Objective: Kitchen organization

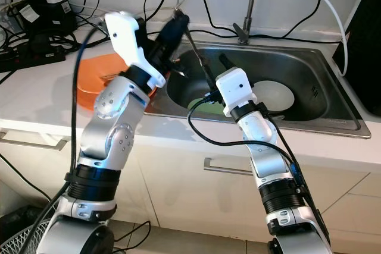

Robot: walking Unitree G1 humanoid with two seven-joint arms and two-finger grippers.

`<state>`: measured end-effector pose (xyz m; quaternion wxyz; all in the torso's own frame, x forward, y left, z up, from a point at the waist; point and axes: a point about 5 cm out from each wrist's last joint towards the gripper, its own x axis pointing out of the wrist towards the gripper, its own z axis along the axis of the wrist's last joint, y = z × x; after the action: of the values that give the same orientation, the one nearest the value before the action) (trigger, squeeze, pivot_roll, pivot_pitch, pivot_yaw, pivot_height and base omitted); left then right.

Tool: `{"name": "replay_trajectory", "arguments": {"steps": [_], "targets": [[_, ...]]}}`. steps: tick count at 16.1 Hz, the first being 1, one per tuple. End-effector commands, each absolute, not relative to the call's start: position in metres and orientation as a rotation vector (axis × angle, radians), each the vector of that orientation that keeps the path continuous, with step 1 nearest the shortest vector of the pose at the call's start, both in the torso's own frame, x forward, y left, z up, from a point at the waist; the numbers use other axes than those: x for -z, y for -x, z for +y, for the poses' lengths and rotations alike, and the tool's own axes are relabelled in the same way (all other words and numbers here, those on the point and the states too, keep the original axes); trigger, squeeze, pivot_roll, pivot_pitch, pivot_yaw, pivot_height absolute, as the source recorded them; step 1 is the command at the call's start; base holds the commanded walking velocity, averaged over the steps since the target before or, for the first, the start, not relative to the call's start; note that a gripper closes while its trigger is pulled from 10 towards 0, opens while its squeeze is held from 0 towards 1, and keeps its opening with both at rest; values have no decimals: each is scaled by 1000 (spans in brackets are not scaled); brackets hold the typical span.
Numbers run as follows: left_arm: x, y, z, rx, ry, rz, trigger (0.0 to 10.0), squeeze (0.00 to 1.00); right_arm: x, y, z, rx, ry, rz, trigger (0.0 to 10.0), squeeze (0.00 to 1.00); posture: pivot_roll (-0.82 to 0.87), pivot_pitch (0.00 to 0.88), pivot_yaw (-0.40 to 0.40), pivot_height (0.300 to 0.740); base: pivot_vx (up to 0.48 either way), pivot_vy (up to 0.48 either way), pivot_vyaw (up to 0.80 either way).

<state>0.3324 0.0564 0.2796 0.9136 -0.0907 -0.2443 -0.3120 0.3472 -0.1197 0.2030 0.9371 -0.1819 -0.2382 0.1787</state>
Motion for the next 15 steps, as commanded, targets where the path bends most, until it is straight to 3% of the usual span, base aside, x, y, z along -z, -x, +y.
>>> {"name": "replay_trajectory", "arguments": {"steps": [1,15], "targets": [[-285,-327,51,695,180,-521,10000,0,-208,-346,-117,-367,375,-512,10000,0,62,0,39,740,0,0,0],[-275,-322,45,768,181,-470,10000,0,-211,-348,-109,-352,318,-520,10000,0,70,0,46,740,0,0,0]]}}
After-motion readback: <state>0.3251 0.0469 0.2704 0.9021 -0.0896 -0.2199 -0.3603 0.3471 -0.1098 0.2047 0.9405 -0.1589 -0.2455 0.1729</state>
